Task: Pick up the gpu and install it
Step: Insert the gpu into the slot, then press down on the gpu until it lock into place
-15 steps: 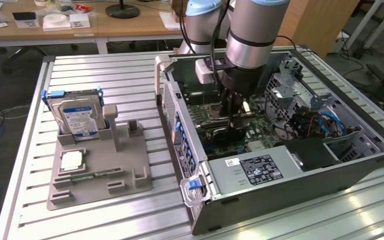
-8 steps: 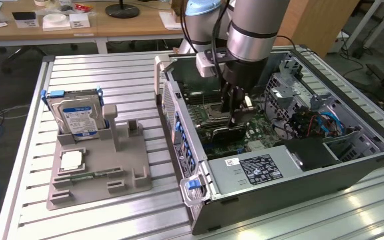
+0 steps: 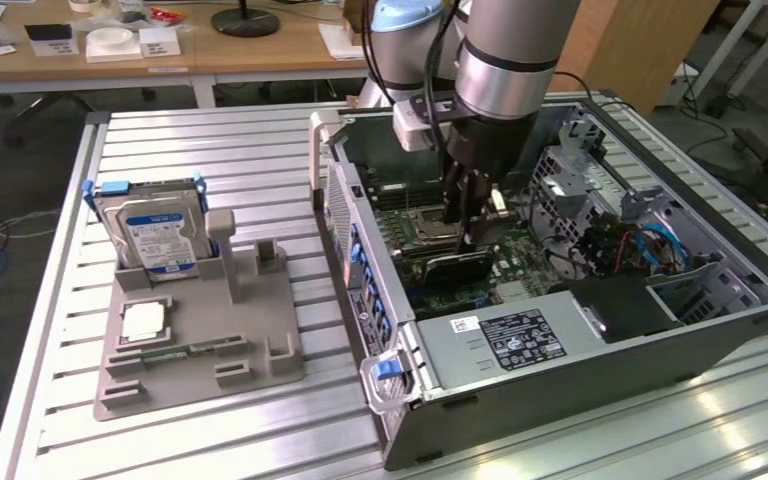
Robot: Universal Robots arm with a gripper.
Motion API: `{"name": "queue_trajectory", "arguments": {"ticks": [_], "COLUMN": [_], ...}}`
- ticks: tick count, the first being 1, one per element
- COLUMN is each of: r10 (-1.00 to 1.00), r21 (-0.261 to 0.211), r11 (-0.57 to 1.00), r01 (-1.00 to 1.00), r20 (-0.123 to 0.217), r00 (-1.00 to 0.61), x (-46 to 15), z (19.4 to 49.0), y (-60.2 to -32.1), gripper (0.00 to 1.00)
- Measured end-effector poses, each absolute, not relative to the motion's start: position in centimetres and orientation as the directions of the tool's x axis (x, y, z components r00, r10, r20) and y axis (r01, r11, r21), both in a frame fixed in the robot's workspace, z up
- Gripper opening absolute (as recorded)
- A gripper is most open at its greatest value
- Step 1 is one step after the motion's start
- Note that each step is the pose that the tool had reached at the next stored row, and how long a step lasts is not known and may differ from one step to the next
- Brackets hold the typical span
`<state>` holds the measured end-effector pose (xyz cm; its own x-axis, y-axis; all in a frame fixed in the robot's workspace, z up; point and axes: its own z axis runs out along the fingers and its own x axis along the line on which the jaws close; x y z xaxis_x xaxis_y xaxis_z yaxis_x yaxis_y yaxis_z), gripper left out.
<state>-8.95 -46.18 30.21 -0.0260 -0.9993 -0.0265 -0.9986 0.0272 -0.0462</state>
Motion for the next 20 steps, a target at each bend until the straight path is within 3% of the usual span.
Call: {"name": "queue_trajectory", "arguments": {"ticks": [20], "r10": [-0.999], "r21": [-0.024], "r11": [0.027], "r01": [-0.999], "r20": [-0.025], "r00": [-0.027], "x": [-8.8], "z": [31.9], "y": [-46.2], "gripper": [0.52]}}
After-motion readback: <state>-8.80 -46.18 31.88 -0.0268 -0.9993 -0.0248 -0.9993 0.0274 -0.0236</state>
